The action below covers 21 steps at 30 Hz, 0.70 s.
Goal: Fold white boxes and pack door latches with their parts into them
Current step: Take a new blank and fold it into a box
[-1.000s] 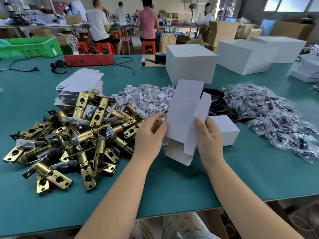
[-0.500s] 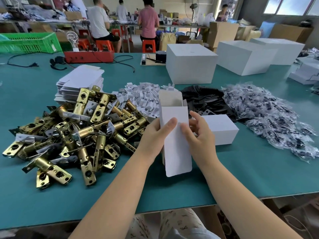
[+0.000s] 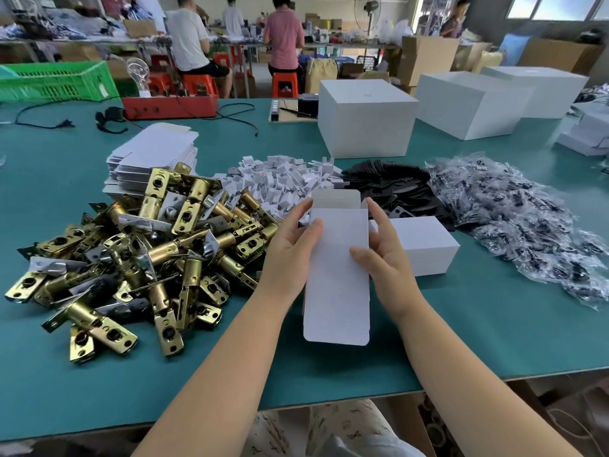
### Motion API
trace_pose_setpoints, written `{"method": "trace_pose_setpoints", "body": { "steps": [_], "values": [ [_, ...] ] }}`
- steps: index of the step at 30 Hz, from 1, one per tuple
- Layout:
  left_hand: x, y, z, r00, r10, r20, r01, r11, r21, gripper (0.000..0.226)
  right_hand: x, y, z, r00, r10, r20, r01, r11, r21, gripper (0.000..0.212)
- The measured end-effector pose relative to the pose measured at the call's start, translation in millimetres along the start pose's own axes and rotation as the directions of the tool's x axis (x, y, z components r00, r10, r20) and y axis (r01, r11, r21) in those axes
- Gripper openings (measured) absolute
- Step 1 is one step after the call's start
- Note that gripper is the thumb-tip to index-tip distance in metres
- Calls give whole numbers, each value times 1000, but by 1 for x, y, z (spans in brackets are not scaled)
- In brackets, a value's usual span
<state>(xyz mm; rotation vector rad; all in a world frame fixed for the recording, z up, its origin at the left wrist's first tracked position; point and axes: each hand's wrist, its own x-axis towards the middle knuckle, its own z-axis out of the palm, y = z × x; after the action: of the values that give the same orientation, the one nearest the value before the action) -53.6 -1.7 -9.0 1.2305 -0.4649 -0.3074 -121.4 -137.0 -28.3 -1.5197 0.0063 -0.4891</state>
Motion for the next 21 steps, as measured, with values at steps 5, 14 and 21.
{"method": "trace_pose_setpoints", "body": {
  "steps": [5, 14, 21],
  "values": [
    [0, -4, 1, 999, -40, 8, 40, 999, 8, 26, 4, -1, 0, 999, 39, -16, -38, 997, 62, 52],
    [0, -5, 4, 999, -29, -17, 30, 991, 131, 16, 4, -5, 0, 997, 66, -50, -66, 998, 15, 25],
    [0, -5, 4, 998, -53, -26, 57, 986, 154, 15, 4, -4, 0, 994, 62, -88, -65, 997, -31, 7]
  ]
}}
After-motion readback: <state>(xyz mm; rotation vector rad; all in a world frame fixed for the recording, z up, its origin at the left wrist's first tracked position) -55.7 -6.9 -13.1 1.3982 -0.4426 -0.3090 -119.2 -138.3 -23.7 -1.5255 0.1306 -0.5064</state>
